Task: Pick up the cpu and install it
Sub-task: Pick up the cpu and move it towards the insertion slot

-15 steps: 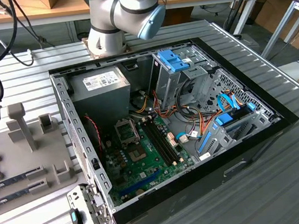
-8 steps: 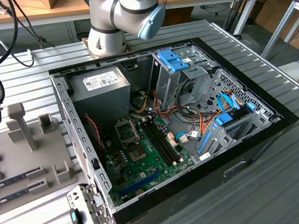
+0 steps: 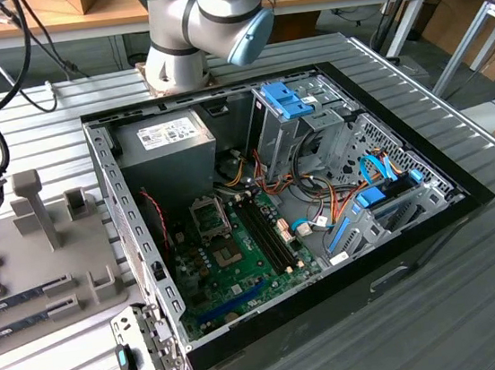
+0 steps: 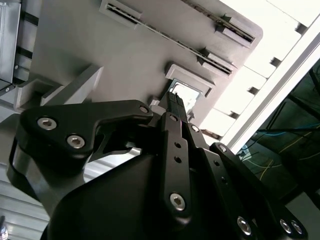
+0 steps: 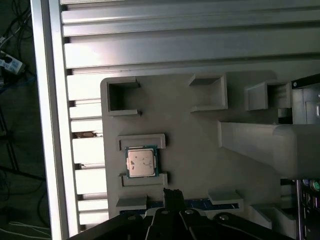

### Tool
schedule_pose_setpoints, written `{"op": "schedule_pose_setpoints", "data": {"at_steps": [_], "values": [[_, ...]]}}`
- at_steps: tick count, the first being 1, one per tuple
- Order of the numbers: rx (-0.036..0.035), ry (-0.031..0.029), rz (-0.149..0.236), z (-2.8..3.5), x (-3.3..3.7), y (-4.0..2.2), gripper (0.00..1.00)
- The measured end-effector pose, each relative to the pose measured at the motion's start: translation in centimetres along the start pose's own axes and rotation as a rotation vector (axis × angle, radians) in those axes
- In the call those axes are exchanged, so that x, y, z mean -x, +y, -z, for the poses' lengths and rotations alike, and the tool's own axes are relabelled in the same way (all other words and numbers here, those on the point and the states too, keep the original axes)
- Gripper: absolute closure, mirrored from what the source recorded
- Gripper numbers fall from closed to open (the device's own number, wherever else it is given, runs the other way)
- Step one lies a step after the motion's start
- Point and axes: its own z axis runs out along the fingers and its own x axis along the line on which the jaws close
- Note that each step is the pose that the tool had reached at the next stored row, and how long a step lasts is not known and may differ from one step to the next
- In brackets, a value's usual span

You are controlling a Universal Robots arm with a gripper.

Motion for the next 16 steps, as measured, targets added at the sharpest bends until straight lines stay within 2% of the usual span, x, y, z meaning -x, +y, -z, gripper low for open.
{"op": "schedule_pose_setpoints", "data": {"at_steps": [3,5,16], "values": [[0.0001,-0.0001,0.000,-0.16,-0.02,0.27,0.89],[0.0005,0.0001,0.000,-0.51,-0.04,0.42,0.89],[0.0046,0.0005,0.000,-1.23,-0.28,0.77,0.89]]}}
